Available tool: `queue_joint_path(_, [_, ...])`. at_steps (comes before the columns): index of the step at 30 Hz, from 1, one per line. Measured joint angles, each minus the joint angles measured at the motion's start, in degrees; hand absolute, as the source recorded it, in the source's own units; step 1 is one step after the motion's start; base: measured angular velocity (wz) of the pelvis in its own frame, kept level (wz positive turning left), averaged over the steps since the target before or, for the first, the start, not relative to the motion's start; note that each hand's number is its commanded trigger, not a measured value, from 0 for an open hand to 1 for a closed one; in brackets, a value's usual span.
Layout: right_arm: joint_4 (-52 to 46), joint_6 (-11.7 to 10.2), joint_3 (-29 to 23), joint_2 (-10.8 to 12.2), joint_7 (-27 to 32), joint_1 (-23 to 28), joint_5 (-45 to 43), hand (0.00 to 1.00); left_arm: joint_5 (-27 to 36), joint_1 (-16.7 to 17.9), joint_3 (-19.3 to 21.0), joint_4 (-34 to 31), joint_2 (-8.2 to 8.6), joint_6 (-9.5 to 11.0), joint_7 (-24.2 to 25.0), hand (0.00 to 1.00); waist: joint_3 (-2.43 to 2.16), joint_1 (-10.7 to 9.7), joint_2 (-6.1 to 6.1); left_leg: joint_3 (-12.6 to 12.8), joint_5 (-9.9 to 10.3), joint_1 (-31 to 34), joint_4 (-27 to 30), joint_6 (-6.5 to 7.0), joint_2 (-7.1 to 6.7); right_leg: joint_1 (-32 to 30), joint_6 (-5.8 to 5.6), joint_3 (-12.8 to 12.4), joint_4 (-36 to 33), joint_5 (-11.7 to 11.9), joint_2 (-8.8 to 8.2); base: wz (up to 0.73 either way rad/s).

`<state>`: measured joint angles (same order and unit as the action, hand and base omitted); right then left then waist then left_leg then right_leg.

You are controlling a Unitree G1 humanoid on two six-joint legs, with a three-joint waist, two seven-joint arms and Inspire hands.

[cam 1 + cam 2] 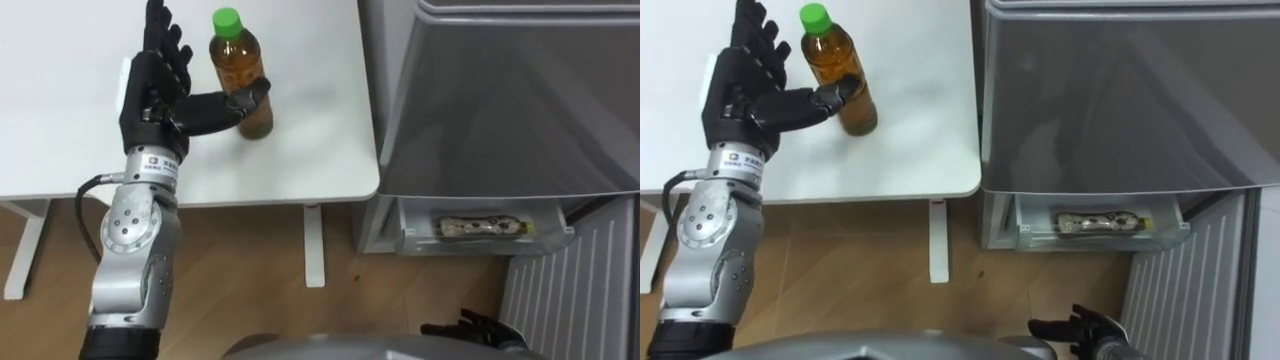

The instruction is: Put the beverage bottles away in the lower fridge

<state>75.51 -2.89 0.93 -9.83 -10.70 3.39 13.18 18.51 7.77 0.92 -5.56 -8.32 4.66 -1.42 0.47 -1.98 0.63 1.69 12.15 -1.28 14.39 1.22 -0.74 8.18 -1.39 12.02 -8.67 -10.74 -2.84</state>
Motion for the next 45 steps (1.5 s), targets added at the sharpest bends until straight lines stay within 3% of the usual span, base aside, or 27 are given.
queue_joint_path(11, [-0.4,0.5,-0.1,0.0,0.3,0.0,0.0,0.00,0.0,-1.4,1.9,3.5,-0.31,-1.4,0.9,0.00,0.03,0.0,0.02,0.8,0.0,-0.7,-0.5,0.01,0.01,0.0,0.00,-0.9,0.0,0.0,-0.01,-0.03])
queue_joint_path(19, [-1.0,0.5,-1.3,-0.1,1.9,0.1,-0.4,0.00,0.0,-3.7,2.3,6.9,-0.26,-3.1,1.2,0.00,0.12,-1.0,-1.45,1.0,0.0,-0.7,-0.9,0.01,0.05,0.0,-0.01,-1.1,0.0,0.0,0.00,-0.01])
queue_joint_path(24, [-2.1,0.6,-1.4,-0.2,1.9,0.7,-0.4,0.00,-0.1,-5.2,3.5,8.8,-0.23,-4.2,1.9,0.00,0.13,-1.1,-1.63,1.4,-0.1,-1.1,-1.4,-0.02,0.10,0.0,-0.01,-1.3,0.0,0.0,0.00,-0.04])
queue_joint_path(32, [-2.5,1.2,-2.2,-0.1,1.9,0.7,-0.4,0.00,0.0,-5.6,3.5,9.0,-0.24,-4.7,2.1,0.00,0.11,-1.4,-1.56,1.4,-0.1,-1.4,-1.6,-0.01,0.05,-0.1,-0.01,-1.7,0.0,0.0,-0.01,0.00])
queue_joint_path(37, [-2.5,1.2,-2.2,-0.1,1.9,0.5,-0.3,0.00,0.1,-9.8,3.5,13.6,-0.38,-4.9,2.1,0.00,0.14,-2.0,-1.52,1.4,-0.1,-1.3,-1.7,-0.01,0.02,-0.1,-0.01,-2.6,0.0,0.0,0.01,0.00])
queue_joint_path(45, [-2.5,1.7,-2.2,0.1,2.5,0.3,-0.3,0.00,2.2,-11.1,3.4,15.1,-0.64,-5.0,2.2,0.00,0.13,-2.6,-1.54,1.8,-0.1,-1.6,-1.7,-0.01,0.06,-0.1,-0.01,-3.7,0.0,0.0,0.07,-0.03])
